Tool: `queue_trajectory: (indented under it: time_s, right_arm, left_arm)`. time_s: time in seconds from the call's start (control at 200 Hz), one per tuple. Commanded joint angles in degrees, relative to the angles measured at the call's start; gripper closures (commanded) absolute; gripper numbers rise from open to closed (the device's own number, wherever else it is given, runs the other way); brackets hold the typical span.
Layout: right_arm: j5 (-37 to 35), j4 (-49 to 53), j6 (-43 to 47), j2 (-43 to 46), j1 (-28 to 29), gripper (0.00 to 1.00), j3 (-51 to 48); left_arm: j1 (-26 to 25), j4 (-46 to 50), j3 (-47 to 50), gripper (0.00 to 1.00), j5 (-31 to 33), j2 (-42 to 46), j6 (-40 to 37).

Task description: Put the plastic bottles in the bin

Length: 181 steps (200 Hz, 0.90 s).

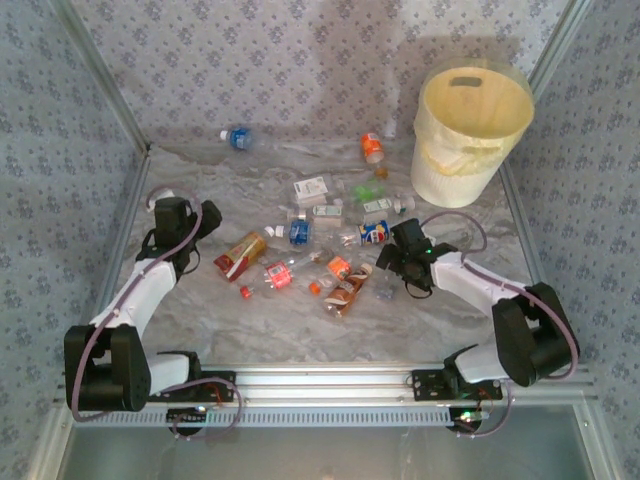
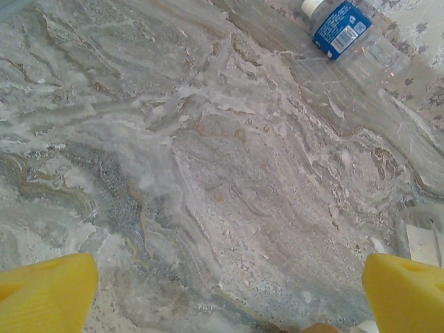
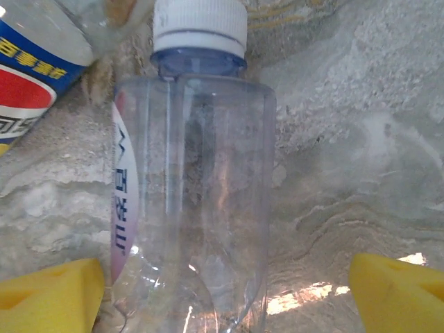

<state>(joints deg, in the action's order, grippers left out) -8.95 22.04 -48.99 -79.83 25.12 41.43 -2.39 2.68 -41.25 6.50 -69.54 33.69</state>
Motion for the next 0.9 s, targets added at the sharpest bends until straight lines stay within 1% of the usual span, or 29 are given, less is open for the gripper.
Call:
queue_trajectory:
  time_s: [0.0, 0.09, 0.185, 0.36, 0.485, 0.695, 0.789, 0.899]
  right_arm:
    - [-3.4, -1.4, -3.3, -1.9, 0.6, 0.11, 0.9]
    - [-3.5, -4.1, -3.7, -3.2, 0.6, 0.16, -0.1]
    - [-4.1, -3.9, -3.4, -4.9, 0.7, 0.21, -0.1]
    - [-8.3, -4.7, -3.7, -4.5, 1.1, 0.28, -2.5]
    - [-10.6, -4.3, -3.3, -2.1, 1.2, 0.33, -4.0]
    - [-12.9, -6.3, 0.0, 1.9, 1.2, 0.41, -5.8]
    - [-13.4, -8.3, 2.4, 4.5, 1.3, 0.45, -6.4]
    - [-13.1, -10.2, 6.0, 9.1, 1.4, 0.46, -6.4]
  left_arm:
    - [-0.4, 1.5, -1.3, 0.02, -1.2, 0.9, -0.5]
    - [-0.3, 1.4, -1.2, 0.02, -1.2, 0.9, -0.8]
    - [-0.3, 1.5, -1.5, 0.02, -1.0, 0.9, -1.0]
    - [-0.3, 2.3, -1.7, 0.02, -0.2, 1.0, -1.1]
    - [-0.3, 3.0, -2.0, 0.02, 0.6, 1.0, -1.2]
    - [-0.3, 3.1, -2.6, 0.02, 0.9, 0.8, -0.8]
    - [-0.3, 3.6, -2.8, 0.02, 0.7, 0.8, -0.9]
    - [-0.3, 4.7, -3.4, 0.02, 0.4, 1.2, -0.9]
